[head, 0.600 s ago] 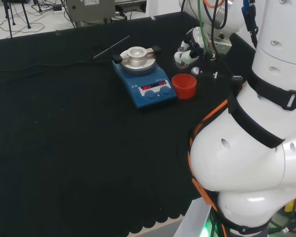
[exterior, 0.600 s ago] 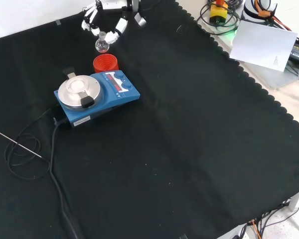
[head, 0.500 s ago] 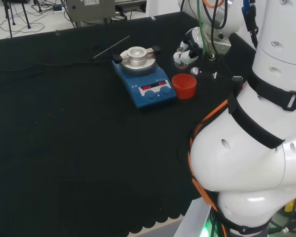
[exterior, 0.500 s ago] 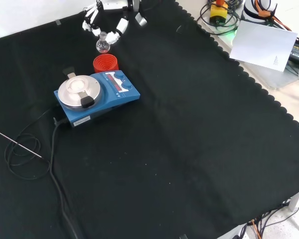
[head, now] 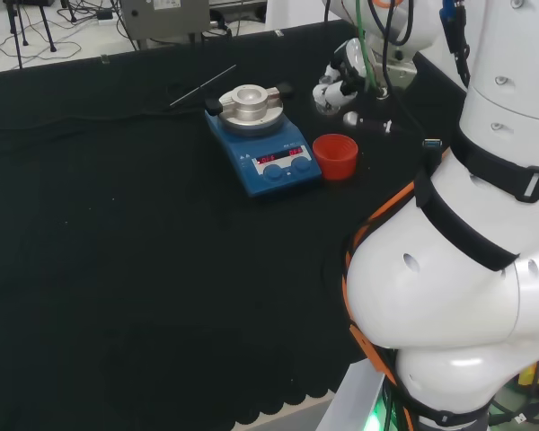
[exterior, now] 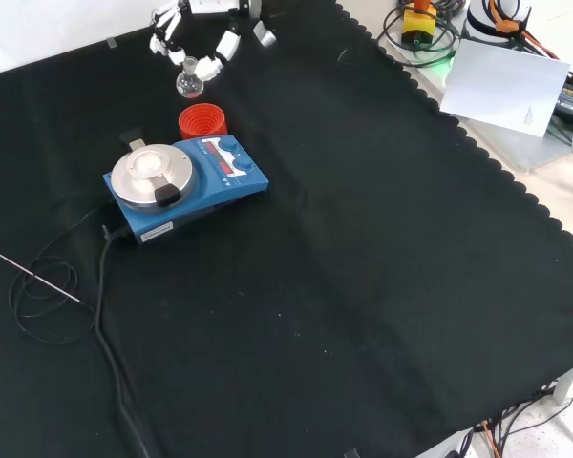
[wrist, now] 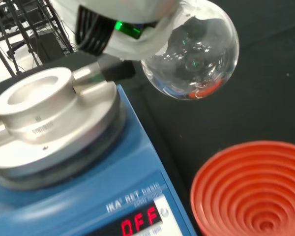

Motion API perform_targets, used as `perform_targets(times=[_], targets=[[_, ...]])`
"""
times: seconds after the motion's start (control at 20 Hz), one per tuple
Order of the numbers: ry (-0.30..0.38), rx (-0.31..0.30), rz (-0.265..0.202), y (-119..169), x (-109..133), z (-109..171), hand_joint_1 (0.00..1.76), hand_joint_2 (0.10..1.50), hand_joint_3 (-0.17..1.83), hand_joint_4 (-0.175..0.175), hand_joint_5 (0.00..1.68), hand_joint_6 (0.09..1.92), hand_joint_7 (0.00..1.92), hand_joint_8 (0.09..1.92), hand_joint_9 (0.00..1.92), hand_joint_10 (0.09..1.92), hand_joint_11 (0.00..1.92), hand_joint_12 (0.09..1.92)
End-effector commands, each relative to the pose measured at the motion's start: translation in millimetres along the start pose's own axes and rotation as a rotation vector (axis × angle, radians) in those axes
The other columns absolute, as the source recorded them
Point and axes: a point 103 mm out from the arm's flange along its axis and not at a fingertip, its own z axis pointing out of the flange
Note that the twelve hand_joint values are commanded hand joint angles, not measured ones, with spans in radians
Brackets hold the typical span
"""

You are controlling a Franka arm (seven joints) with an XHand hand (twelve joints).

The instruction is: Place the round-bottom flask on the heater.

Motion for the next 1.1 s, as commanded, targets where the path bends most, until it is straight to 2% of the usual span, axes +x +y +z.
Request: perform_targets(times=[0.05,0.5,1.1], targets=[[0.015,0.013,-0.026,23,21,1,1.11,0.67,0.80,0.037,1.10,1.04,0.58,0.60,0.78,0.56,0.38,1.30],[0.019,0.035,-0.072,63,51,10,1.11,0.67,0.80,0.033,1.10,1.04,0.58,0.60,0.78,0.56,0.38,1.30],[0.028,0.065,-0.135,83,91,23,1.12,0.67,0.81,0.028,1.10,1.04,0.58,0.61,0.78,0.56,0.39,1.30]])
